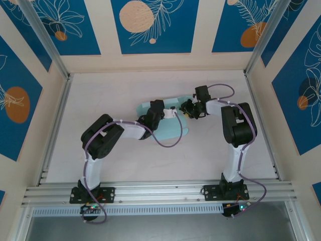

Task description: Fold the paper box

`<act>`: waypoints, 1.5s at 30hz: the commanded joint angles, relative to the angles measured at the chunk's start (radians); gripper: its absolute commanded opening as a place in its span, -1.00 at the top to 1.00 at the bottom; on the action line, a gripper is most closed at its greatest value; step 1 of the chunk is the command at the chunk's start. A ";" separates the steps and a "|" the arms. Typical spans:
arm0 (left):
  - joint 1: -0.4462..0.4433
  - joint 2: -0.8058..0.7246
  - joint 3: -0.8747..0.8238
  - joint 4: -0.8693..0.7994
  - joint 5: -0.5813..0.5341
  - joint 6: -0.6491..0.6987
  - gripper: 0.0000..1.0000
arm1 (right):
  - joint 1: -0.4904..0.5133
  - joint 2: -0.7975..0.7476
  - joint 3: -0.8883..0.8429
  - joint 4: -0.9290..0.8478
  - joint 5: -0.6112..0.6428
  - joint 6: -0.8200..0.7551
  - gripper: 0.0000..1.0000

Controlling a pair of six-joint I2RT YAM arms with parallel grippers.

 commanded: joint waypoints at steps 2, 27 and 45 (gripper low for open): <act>0.005 0.041 -0.010 -0.076 0.011 0.007 0.92 | -0.002 -0.058 -0.072 0.143 -0.055 0.005 0.30; 0.005 -0.076 -0.019 -0.136 0.051 -0.089 1.00 | 0.032 -0.253 -0.140 -0.084 0.149 -0.099 0.39; 0.057 -0.284 0.005 -0.376 0.308 -0.328 1.00 | -0.059 -0.390 -0.414 0.260 -0.049 -0.187 0.01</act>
